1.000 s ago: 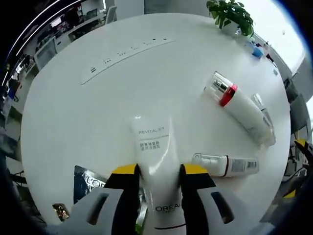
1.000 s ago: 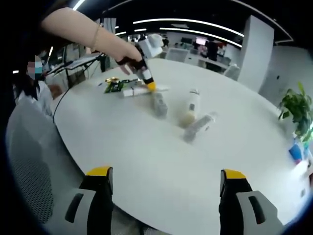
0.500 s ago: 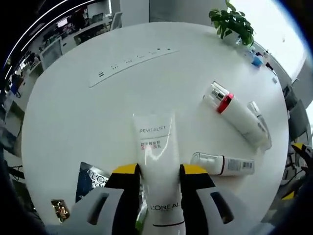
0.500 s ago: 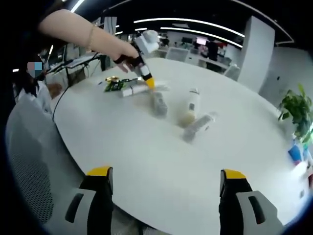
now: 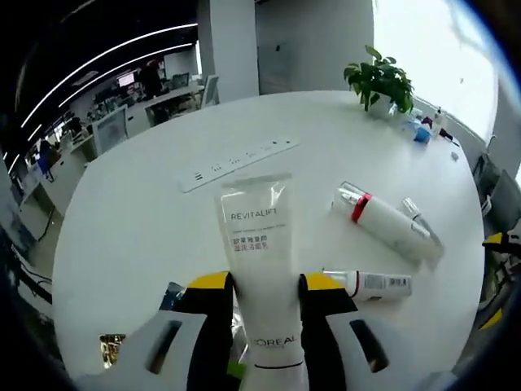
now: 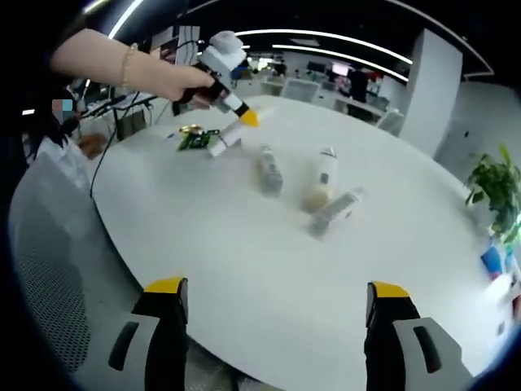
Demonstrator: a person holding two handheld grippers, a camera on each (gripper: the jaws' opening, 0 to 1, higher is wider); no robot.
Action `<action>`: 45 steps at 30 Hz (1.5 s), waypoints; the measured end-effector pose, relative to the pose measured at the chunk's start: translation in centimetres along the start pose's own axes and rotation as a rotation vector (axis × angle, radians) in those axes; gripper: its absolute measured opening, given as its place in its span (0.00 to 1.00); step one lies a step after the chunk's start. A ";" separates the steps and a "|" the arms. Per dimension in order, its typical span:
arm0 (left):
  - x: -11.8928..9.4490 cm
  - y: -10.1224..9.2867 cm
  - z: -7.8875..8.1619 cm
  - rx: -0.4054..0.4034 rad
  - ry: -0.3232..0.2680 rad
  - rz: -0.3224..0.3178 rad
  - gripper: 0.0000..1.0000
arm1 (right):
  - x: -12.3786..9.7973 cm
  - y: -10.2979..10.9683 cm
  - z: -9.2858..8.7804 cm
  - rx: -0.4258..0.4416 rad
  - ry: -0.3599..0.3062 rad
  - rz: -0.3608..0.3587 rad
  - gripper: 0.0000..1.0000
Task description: Arrange the skincare products in the storage area until every visible bottle or jar stands upright without overlapping.
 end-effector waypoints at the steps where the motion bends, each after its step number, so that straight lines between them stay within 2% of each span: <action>1: -0.6 -0.1 -0.2 -0.003 -0.011 0.002 0.28 | 0.0 0.0 0.0 -0.002 0.000 -0.001 0.95; 5: -1.8 -0.6 0.3 -0.005 -0.048 -0.001 0.28 | 0.0 0.0 0.0 -0.008 0.001 0.001 0.95; 11: -4.5 -2.0 -0.1 0.005 -0.099 0.009 0.28 | 0.1 0.1 0.1 -0.016 -0.003 0.001 0.95; 13: -4.8 -2.0 -0.3 0.004 -0.113 0.012 0.28 | 0.1 0.1 0.1 -0.024 -0.002 0.004 0.95; 23: -7.1 -2.0 -2.3 -0.023 -0.155 0.048 0.28 | 0.2 0.4 0.2 -0.040 -0.005 0.020 0.95; 27: -8.3 -2.2 -2.2 -0.028 -0.181 0.045 0.28 | 0.2 0.5 0.4 -0.027 -0.014 0.032 0.96; 31: -9.6 -2.6 -1.4 -0.020 -0.215 0.034 0.28 | -0.1 0.2 1.2 -0.056 -0.019 0.041 0.94; 33: -10.0 -2.8 -1.2 -0.017 -0.230 0.032 0.28 | -0.2 -0.4 2.4 -0.057 -0.039 0.037 0.92; 37: -11.4 -3.6 -0.7 -0.011 -0.269 0.012 0.28 | -0.7 -1.5 7.2 -0.033 -0.171 0.020 0.89; 39: -12.6 -4.5 -0.2 0.022 -0.290 0.003 0.28 | -1.1 -1.6 10.0 -0.017 -0.239 0.023 0.87; 43: -14.5 -6.0 0.7 0.070 -0.334 -0.016 0.28 | -2.1 0.1 15.2 0.034 -0.352 0.102 0.79; 44: -15.2 -6.5 1.0 0.086 -0.351 -0.022 0.28 | -2.3 1.1 16.8 0.068 -0.400 0.158 0.77; 45: -15.6 -6.8 1.1 0.090 -0.356 -0.026 0.28 | -2.1 1.5 17.7 0.086 -0.423 0.188 0.73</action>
Point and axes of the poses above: the point that each gripper's makers call its tool centre point, and the gripper's own axes: x roughly forward along the fingers, y roughly to its left, z roughly out of its top, the point moved 4 cm from there along -x, roughly backward along the fingers, and after that the axes turned 3 degrees about -x, right-handed, at the moved point
